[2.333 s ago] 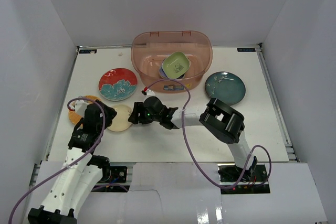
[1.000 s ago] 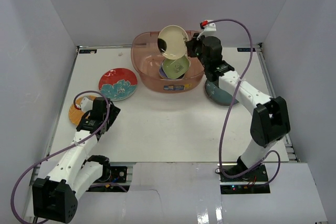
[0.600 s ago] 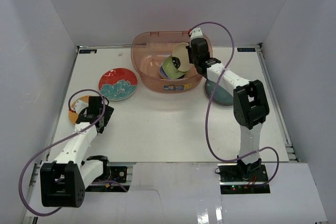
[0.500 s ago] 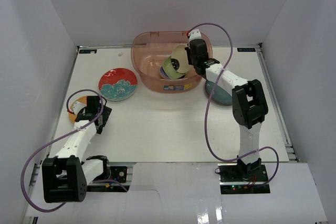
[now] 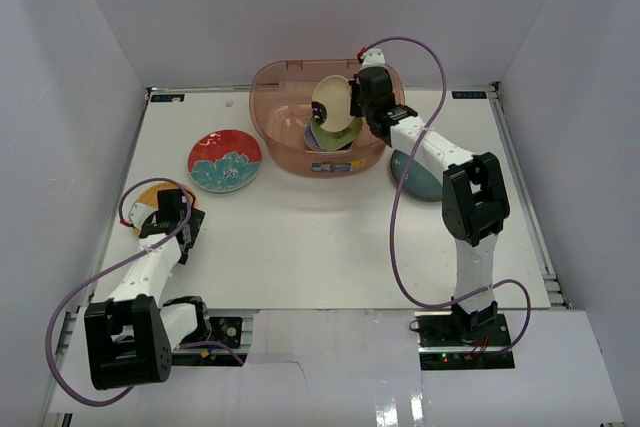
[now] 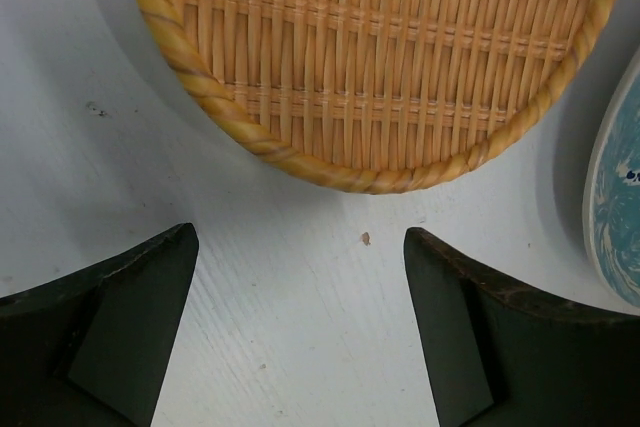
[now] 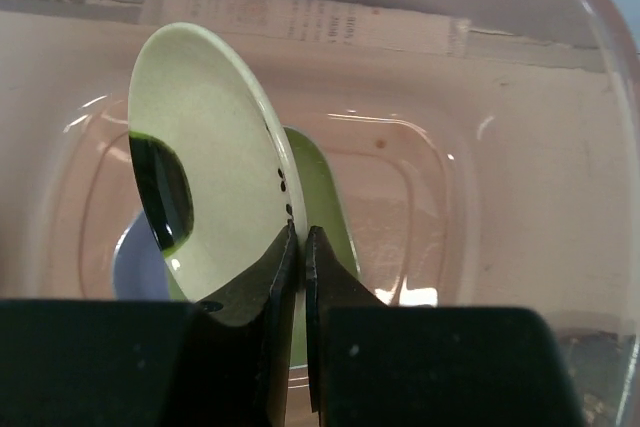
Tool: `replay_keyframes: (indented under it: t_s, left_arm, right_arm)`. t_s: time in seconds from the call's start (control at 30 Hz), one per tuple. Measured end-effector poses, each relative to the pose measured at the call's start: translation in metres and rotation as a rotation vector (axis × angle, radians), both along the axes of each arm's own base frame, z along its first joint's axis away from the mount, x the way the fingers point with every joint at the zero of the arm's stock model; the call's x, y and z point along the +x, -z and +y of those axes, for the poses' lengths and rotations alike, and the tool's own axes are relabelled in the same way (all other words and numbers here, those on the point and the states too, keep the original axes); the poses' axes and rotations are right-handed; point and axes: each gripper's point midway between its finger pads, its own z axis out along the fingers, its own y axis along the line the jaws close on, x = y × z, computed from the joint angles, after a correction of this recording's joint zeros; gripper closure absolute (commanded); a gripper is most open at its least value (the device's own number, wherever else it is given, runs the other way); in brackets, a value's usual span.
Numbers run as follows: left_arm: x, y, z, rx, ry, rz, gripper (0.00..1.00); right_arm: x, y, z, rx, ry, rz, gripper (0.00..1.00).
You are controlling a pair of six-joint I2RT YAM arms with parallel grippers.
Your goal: Place the plates into the plastic bin on the countertop
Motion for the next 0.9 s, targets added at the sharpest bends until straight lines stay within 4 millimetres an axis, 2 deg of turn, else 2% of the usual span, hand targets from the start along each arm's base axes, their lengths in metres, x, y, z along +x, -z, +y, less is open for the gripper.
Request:
replay_keyframes:
  t_s: [0.13,0.27,0.33,0.4,0.43,0.5,0.53,0.63,0.73,0.9]
  left_arm:
    - [-0.001,0.001,0.005,0.002,-0.016,0.002,0.05]
    - [-0.003,0.001,0.010,0.003,-0.039,0.002,0.04]
    - [-0.003,0.000,0.013,0.008,-0.052,0.001,0.04]
    - [-0.003,-0.001,0.017,0.014,-0.064,-0.002,0.03]
    - [-0.003,-0.002,0.018,0.016,-0.069,-0.003,0.02]
    - [-0.003,0.000,0.021,0.014,-0.085,0.001,0.02]
    - [-0.004,0.001,0.023,0.013,-0.092,0.006,0.02]
    - [-0.007,0.006,0.028,0.007,-0.119,0.022,0.02]
    - [-0.006,0.004,0.031,0.008,-0.134,0.015,0.02]
    - [-0.005,-0.005,0.036,0.018,-0.154,-0.023,0.02]
  right_arm:
    - [-0.002,0.009,-0.010,-0.074,0.031,0.003,0.92]
    - [-0.010,0.020,-0.002,-0.061,-0.008,0.045,0.92]
    - [-0.014,0.030,0.004,-0.035,-0.029,0.080,0.79]
    - [-0.016,0.039,0.009,-0.006,-0.034,0.109,0.60]
    - [-0.017,0.043,0.011,0.004,-0.032,0.122,0.43]
    - [-0.019,0.047,0.012,0.019,-0.027,0.140,0.30]
    - [-0.019,0.047,0.012,0.025,-0.025,0.143,0.30]
    - [-0.019,0.042,0.013,0.040,-0.023,0.139,0.28]
    - [-0.021,0.029,0.015,0.061,-0.035,0.125,0.27]
    - [-0.042,-0.018,0.015,0.128,-0.093,0.052,0.26]
